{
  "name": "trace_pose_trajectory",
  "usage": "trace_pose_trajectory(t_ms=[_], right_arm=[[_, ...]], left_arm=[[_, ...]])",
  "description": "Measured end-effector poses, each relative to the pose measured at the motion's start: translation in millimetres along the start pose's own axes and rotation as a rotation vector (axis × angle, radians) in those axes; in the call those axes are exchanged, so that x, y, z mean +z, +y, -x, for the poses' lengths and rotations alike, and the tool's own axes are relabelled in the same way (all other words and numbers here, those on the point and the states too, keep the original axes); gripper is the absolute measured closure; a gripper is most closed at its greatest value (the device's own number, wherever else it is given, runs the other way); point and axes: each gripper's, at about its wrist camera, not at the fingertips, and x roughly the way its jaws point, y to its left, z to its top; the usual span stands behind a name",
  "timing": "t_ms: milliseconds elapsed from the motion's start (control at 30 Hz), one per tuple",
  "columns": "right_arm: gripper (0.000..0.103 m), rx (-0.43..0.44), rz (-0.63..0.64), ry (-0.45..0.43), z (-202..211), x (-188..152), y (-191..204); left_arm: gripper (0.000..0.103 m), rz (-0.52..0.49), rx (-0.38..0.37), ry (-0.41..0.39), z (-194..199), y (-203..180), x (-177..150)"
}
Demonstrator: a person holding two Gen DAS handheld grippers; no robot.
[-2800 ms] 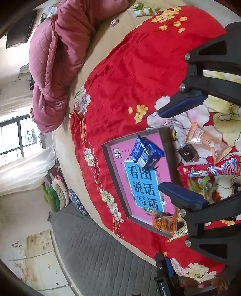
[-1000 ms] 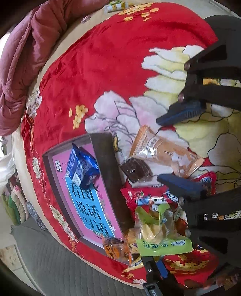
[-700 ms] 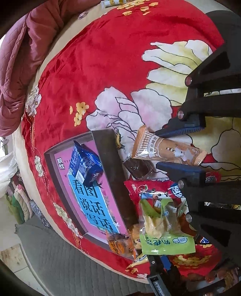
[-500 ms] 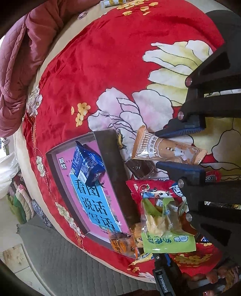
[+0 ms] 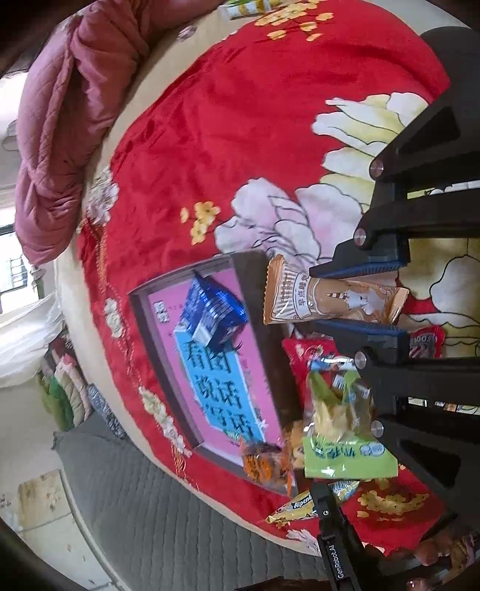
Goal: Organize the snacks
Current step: 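Carry beige packet over box with right tool while left tool carries yellow bar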
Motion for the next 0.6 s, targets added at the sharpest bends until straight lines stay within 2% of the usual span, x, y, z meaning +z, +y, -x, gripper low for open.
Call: trace_pose_trajectory(t_ms=[267, 600], right_arm=[[0.082, 0.046, 0.051, -0.084, 11.9, 6.3, 11.0], [0.082, 0.094, 0.085, -0.145, 15.5, 13.0, 19.7]], left_arm=[[0.086, -0.033, 0.005, -0.059, 21.0, -5.4, 6.5], [0.086, -0.044, 0.006, -0.089, 28.6, -10.1, 12.8]])
